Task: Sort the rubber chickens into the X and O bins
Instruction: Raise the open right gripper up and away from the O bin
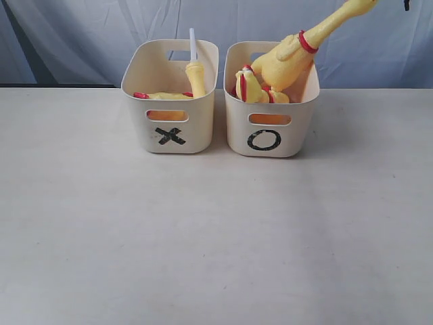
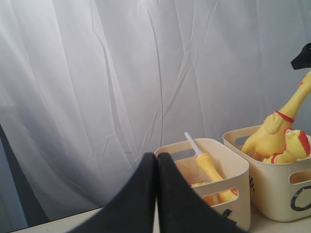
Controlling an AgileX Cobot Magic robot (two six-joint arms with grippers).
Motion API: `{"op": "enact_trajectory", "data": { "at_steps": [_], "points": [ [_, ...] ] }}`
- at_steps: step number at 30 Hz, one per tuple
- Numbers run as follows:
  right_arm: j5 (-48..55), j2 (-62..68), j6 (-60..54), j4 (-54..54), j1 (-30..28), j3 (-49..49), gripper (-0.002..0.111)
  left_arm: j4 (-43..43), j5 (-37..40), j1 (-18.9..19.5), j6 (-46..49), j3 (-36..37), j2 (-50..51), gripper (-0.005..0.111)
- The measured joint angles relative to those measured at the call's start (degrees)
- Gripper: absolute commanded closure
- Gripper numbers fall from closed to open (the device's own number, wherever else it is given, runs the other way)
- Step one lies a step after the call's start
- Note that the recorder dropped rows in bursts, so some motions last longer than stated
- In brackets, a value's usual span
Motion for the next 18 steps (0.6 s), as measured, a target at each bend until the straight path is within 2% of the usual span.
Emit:
{"op": "enact_trajectory", "data": {
  "at_steps": [4, 6, 10, 13, 14, 18],
  "points": [
    [0.10, -0.42, -0.12, 1.11, 0.32, 0.00, 0.046, 0.00, 0.00, 0.00, 0.00, 0.00, 0.00, 0.107],
    [0.10, -0.99, -0.66, 1.74, 0.45, 0.00, 0.054, 0.00, 0.00, 0.00, 0.00, 0.00, 0.00, 0.107],
    [0.82, -3.27, -2.47, 3.11, 0.91, 0.00, 0.076, 0.00, 0.00, 0.00, 0.00, 0.00, 0.00, 0.107],
    [2.60, -5.06, -2.73, 3.87, 0.92, 0.00, 0.097, 0.00, 0.00, 0.00, 0.00, 0.00, 0.00, 0.107],
    [3.28, -5.39, -2.96, 3.97, 0.92, 0.00, 0.109, 0.00, 0.00, 0.00, 0.00, 0.00, 0.00, 0.107],
    [8.82, -8.82, -2.95, 4.34, 0.92, 0.00, 0.109, 0.00, 0.00, 0.00, 0.00, 0.00, 0.00, 0.107]
  ]
}}
